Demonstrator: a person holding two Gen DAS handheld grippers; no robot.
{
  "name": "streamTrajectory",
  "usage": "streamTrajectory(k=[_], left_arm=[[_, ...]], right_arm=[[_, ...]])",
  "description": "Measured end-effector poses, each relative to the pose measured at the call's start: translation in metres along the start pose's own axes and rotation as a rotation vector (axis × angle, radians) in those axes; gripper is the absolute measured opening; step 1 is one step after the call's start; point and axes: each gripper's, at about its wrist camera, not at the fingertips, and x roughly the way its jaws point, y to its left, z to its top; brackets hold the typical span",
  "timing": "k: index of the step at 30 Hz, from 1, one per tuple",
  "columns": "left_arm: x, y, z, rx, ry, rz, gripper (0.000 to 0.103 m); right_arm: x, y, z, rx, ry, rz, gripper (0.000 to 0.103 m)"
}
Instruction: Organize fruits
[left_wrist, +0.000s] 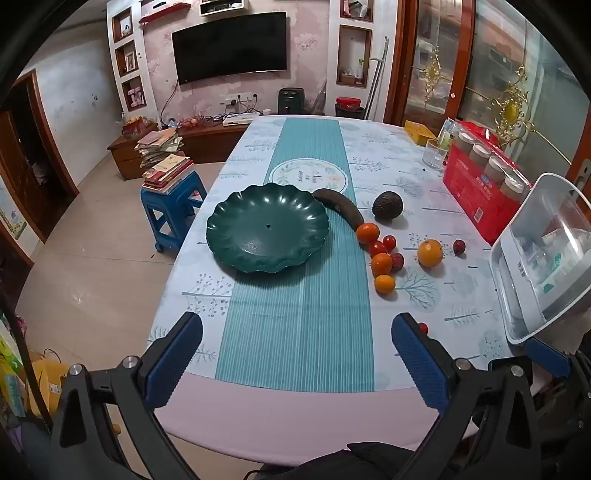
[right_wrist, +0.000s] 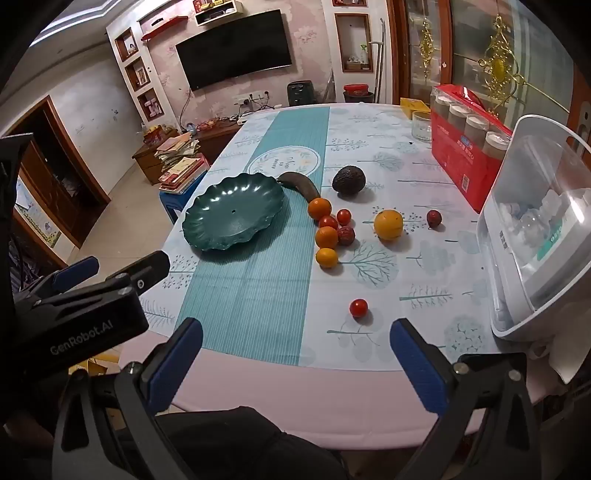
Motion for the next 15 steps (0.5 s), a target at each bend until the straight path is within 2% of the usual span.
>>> streamTrajectory(k=[15], left_arm=[[-0.0015,-0.0015,-0.0003,0.011,-0.005,0.004,0.102]], right_arm=[[0.0012,-0.0014,-0.0001,0.001,0.003,-0.002,0.102]])
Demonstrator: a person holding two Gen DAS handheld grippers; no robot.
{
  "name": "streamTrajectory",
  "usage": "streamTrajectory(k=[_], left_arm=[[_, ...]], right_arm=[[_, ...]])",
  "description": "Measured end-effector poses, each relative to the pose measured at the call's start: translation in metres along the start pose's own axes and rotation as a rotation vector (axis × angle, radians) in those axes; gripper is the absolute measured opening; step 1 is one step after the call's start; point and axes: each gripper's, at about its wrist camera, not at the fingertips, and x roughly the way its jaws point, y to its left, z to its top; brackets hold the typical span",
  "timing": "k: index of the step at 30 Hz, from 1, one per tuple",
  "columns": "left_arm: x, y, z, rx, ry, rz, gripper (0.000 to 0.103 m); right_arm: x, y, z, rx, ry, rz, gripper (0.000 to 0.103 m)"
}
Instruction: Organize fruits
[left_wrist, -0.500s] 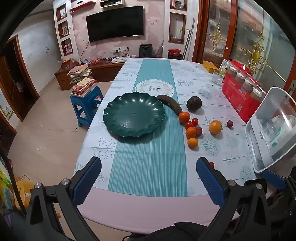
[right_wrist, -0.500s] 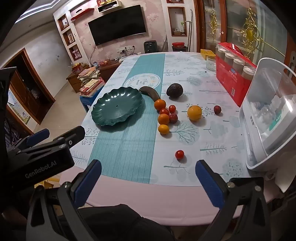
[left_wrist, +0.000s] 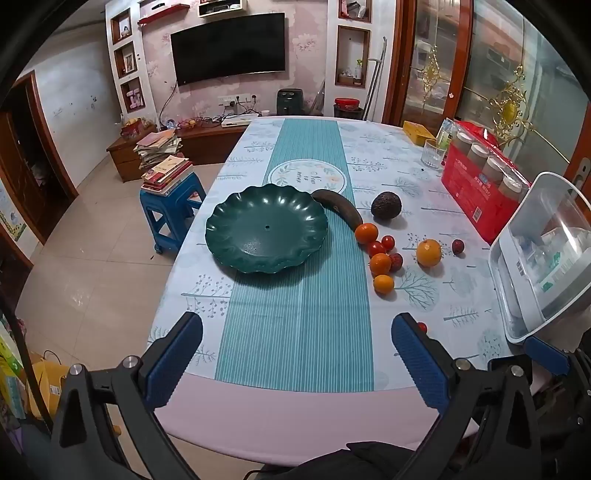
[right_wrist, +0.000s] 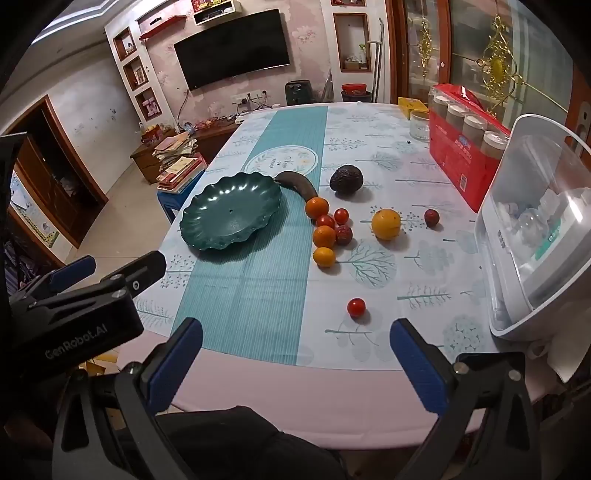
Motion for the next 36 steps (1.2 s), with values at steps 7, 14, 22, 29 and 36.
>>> streamTrajectory(k=[7,14,22,29,36], left_arm=[[0.000,0.000,0.000,0.001,-0.001,-0.003,0.102],[-0.001,0.002,0.002,0.000,0.001,-0.002,0.102],[-0.002,0.005,-0.002,0.000,0.004,-0.001,0.102],[-0.001,0.006,-0.013,-0.009,0.014,0.001,0.102],[-0.004,0.006,-0.015,-0.010,0.020,-0.002,0.102]], right_arm=[[0.000,-0.002,0.002,-0.001,0.003,0.002,0.102],[0.000,-0.001,0.000,0.000,0.006,0.002,0.102],[0.004,0.001,-0.005,-0.002,0.018,0.007,0.100],[0.003,0.001,-0.005,-0.004,0.016,0.010,0.099],[0.000,0.004,-0.007,-0.012,0.013,0.007,0.099]])
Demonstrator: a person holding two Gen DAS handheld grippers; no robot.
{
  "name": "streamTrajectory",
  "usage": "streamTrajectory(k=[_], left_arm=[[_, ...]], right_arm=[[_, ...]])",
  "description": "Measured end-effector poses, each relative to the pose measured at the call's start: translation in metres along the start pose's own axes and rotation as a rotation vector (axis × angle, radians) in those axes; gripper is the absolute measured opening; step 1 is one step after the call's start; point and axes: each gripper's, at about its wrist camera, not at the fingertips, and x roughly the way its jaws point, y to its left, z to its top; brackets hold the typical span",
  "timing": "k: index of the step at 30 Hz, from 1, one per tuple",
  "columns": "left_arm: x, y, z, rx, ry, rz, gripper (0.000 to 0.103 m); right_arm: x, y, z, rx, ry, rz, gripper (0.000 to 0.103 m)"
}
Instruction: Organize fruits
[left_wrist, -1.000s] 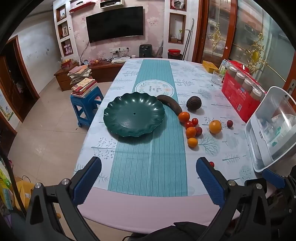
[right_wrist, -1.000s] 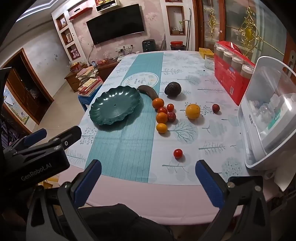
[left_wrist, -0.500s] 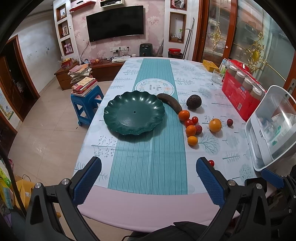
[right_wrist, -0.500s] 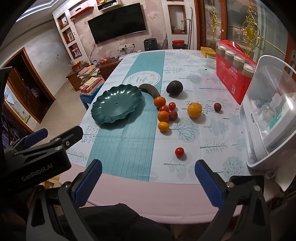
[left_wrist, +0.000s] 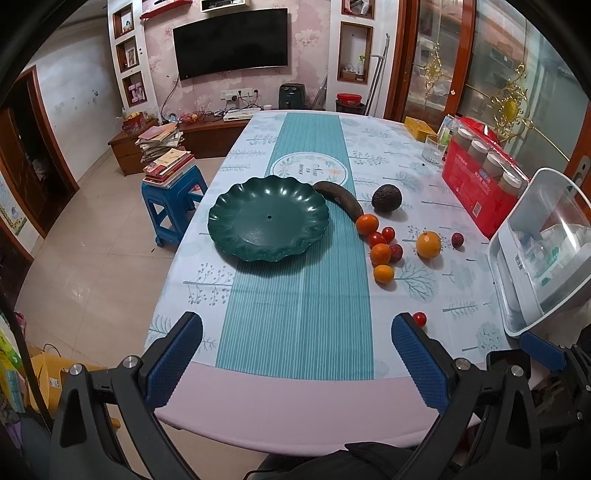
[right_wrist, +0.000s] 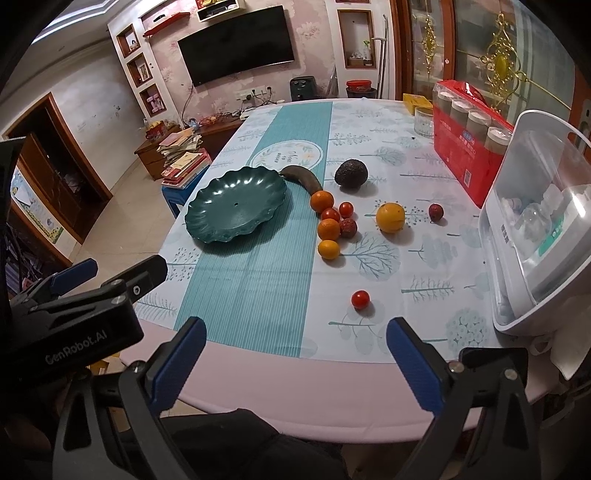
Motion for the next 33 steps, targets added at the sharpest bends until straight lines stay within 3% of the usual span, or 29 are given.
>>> streamTrajectory(k=[12,21,33], left_arm=[[-0.003,0.014,-0.002,0.002,0.016,-0.008,0.102],[0.012,0.038,-0.001,0.018,0.038,-0.079,0.102],[0.054,0.044,0.001,0.031,0.117,-0.165,0.102]], right_arm=[[-0.001,0.013,-0.004,0.017,0.003,0.013,0.099],[-0.002,0.028,-0.012,0.020,-0.079,-0.051,0.098],[0.020,0.019,-0.030,0.027,-0.140,-0.141,0.098]])
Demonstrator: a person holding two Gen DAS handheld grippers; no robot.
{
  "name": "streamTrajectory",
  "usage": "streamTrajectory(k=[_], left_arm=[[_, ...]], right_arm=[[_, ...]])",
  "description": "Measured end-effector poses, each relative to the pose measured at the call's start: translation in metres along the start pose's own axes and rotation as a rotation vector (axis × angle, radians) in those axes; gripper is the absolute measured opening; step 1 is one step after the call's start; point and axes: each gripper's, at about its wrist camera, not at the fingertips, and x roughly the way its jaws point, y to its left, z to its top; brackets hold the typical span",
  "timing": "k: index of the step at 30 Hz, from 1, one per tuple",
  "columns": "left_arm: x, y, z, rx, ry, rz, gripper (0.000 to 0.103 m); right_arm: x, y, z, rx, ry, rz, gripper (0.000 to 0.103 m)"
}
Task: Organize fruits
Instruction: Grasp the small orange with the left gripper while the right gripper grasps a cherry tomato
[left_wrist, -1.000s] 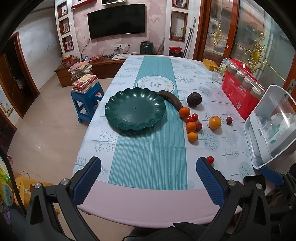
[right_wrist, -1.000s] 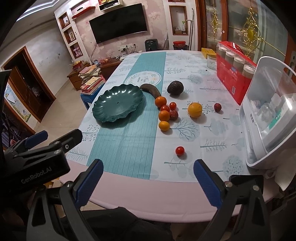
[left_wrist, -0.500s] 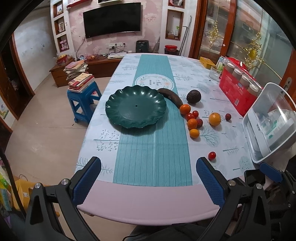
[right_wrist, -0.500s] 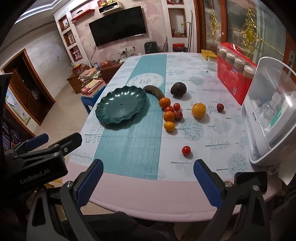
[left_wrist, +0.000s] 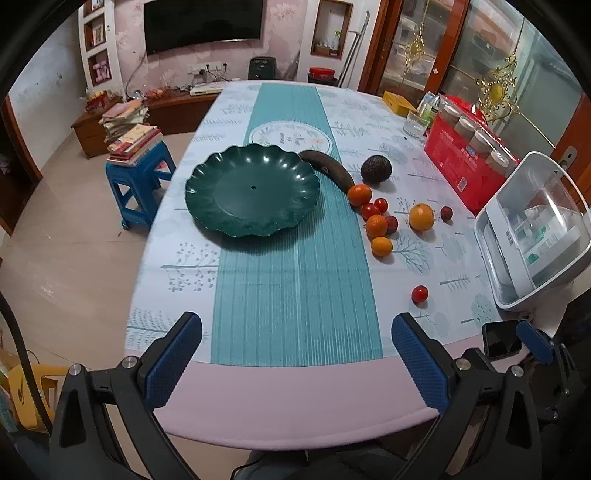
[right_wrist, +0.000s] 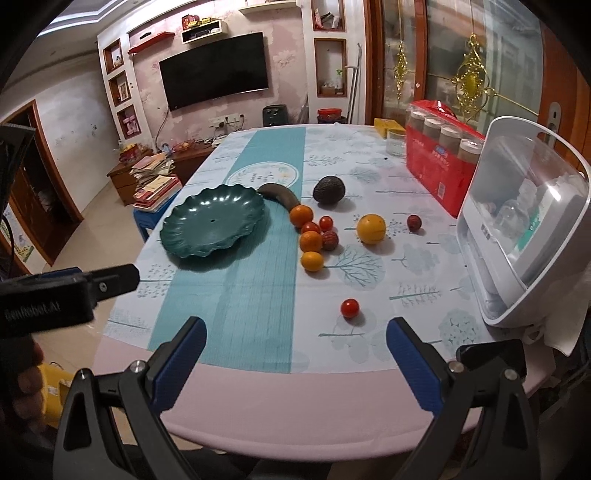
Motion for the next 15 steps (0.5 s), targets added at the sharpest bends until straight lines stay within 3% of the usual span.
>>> streamTrajectory(k=[8,15], left_arm=[[0.044,-0.014,0.015,0.017,0.059,-0.057,0.102],[0.092,-0.037,0.032,0.032,0.104,-0.087,0.102]], right_arm=[[0.034,-0.011,-0.010,-0.073,-0.009,-0.090,0.098],[0.073,-0.025,-0.018,-0.095,0.048,-0.072,0.098]])
